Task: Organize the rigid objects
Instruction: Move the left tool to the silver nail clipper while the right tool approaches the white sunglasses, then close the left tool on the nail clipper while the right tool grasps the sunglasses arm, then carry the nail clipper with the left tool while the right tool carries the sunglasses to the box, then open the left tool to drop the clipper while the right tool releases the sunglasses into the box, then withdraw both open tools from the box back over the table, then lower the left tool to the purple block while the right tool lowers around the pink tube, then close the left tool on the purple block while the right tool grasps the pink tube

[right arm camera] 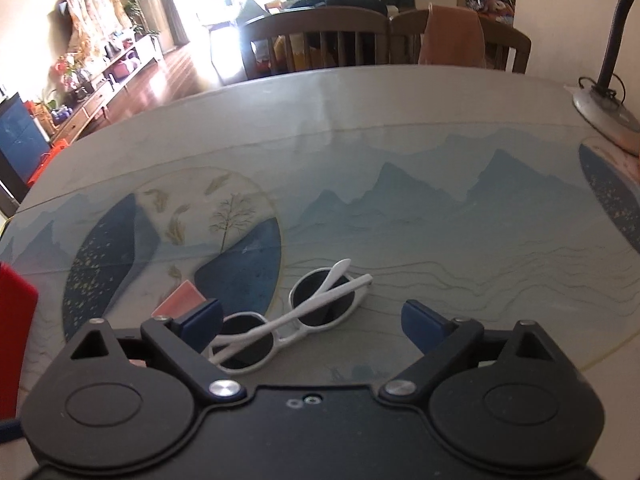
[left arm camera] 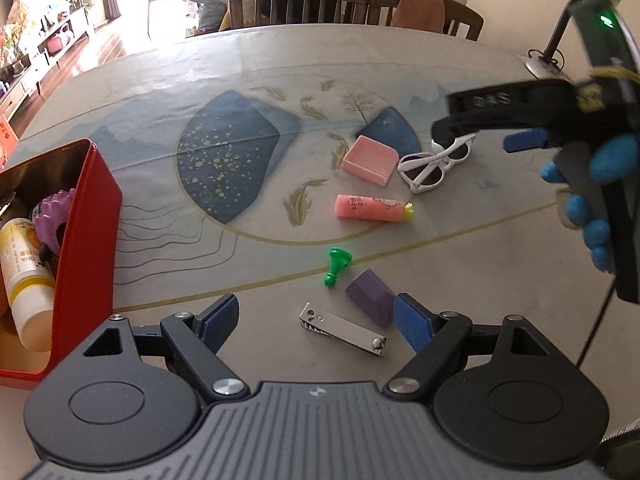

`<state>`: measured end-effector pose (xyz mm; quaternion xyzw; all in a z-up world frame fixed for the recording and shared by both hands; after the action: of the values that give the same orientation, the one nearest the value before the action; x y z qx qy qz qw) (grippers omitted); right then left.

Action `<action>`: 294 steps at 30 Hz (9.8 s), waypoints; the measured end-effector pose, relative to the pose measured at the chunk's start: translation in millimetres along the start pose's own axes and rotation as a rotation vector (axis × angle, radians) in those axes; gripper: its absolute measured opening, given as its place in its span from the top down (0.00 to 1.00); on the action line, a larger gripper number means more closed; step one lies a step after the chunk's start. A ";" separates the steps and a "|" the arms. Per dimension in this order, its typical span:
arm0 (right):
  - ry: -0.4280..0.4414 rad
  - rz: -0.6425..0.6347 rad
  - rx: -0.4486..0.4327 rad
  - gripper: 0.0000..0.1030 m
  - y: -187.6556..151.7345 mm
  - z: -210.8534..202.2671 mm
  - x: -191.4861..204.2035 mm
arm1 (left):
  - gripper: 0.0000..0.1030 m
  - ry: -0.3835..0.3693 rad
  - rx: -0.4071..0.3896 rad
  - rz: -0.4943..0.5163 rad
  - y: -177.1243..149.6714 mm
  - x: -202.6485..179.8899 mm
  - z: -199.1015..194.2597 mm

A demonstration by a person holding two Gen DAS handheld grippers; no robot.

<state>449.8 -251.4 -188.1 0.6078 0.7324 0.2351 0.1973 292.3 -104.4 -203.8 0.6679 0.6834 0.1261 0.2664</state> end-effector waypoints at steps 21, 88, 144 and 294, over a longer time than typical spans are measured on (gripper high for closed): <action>0.018 -0.075 0.019 0.47 -9.9 10.6 9.8 | 0.21 -0.002 0.044 0.010 -15.7 -11.8 20.2; 0.319 -0.191 -0.156 0.92 -46.6 -149.9 129.5 | 0.89 0.002 -0.202 -0.241 22.5 132.6 -124.6; 0.222 -0.384 -0.094 0.75 -62.3 -96.6 336.4 | 0.89 -0.040 -0.063 -0.149 -40.6 253.3 -128.6; 0.330 -0.358 0.037 0.86 -63.2 -63.0 68.8 | 0.80 -0.047 0.005 -0.114 10.5 -6.0 7.8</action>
<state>350.6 -199.9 -174.1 0.4251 0.8549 0.2793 0.1023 305.1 -110.9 -203.5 0.6314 0.7142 0.0933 0.2872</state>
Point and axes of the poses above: each gripper's, at about its wrist camera, not at the fingertips, and z roughly the way its jaws point, x to its left, y to its top, the point moved 7 cm from there along z, roughly the way its jaws point, and after that the axes turned 9 degrees about -y, right-handed, at the moved point
